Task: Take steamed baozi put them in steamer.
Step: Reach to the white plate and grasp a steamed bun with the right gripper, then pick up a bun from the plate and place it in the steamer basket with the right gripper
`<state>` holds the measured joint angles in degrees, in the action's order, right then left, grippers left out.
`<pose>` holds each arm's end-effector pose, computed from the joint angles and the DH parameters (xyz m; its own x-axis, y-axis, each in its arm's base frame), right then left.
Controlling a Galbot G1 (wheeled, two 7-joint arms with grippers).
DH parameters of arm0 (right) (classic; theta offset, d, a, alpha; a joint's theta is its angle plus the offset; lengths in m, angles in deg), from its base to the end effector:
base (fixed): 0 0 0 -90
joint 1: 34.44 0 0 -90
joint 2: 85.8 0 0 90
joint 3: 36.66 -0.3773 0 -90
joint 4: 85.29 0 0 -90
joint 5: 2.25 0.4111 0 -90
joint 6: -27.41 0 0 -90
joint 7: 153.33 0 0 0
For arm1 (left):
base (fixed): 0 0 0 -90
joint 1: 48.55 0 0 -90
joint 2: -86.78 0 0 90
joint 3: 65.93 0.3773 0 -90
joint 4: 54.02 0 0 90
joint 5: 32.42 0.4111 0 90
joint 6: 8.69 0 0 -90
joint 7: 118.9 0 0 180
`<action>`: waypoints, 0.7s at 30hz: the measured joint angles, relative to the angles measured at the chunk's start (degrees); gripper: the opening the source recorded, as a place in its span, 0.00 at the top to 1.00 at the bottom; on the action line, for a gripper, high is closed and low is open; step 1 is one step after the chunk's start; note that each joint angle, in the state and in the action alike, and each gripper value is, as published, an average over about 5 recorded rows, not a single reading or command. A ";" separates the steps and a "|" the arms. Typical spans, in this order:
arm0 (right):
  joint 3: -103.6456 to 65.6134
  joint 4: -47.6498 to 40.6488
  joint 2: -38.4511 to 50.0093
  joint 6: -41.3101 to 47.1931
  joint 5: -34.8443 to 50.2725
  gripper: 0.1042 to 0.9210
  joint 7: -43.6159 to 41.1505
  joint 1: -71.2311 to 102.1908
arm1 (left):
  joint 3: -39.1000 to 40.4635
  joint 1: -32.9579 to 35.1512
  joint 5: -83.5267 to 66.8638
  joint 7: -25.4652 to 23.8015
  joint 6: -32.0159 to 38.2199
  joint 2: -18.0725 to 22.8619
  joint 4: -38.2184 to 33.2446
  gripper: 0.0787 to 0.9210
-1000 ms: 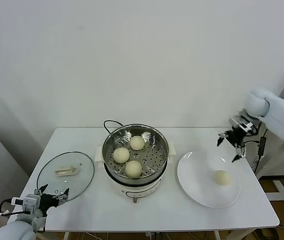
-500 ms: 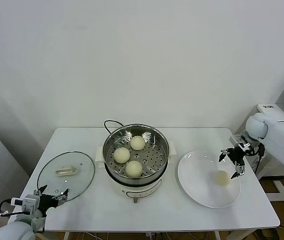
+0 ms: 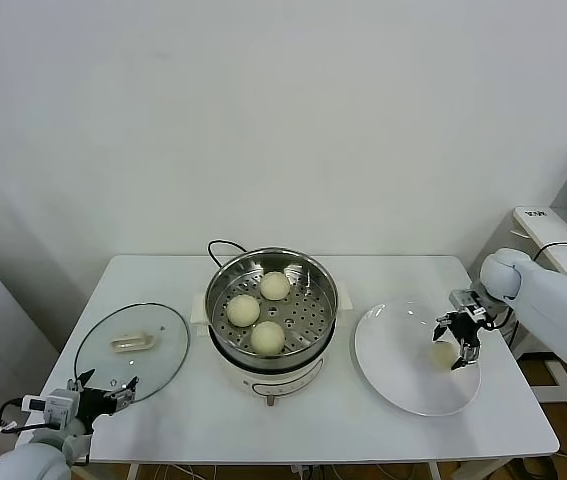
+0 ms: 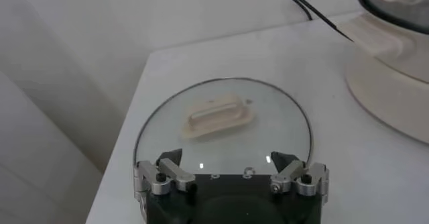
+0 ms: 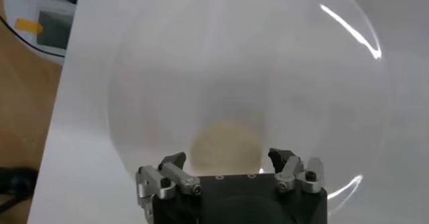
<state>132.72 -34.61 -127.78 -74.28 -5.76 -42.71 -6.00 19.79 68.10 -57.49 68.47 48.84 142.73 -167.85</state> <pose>0.6074 -0.2650 -0.2623 0.0028 -0.1424 0.9898 -0.9791 -0.2016 -0.0262 0.2637 0.1415 -0.3106 -0.8169 -0.0559 0.5741 0.0740 0.9769 0.2004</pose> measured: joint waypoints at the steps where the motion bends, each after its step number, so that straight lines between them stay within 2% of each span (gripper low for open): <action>1: -0.39 -0.03 -0.07 0.04 -0.29 0.40 0.16 0.31 | 0.00 0.03 0.00 0.01 0.00 0.02 -0.06 0.12; 5: -1.49 0.19 -0.01 0.31 -0.97 0.54 0.54 1.11 | -0.09 0.16 0.00 0.05 -0.04 0.08 -0.34 0.12; 8: -1.51 0.86 0.53 0.84 -0.82 0.60 0.43 1.07 | -0.21 0.27 0.00 0.10 -0.15 0.11 -0.55 0.12; 14: 2.86 4.15 2.93 3.10 3.02 0.64 -0.38 -2.97 | -0.23 0.23 0.00 0.20 -0.40 0.19 -0.70 0.12; 21: 15.03 9.61 3.98 7.81 13.59 0.64 -0.76 -16.07 | -0.15 -0.06 -0.02 0.24 -0.70 0.09 -0.83 0.12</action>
<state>147.75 -24.99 -123.80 -66.47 7.84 -43.48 -22.07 19.64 68.04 -57.52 68.71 48.14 142.82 -168.68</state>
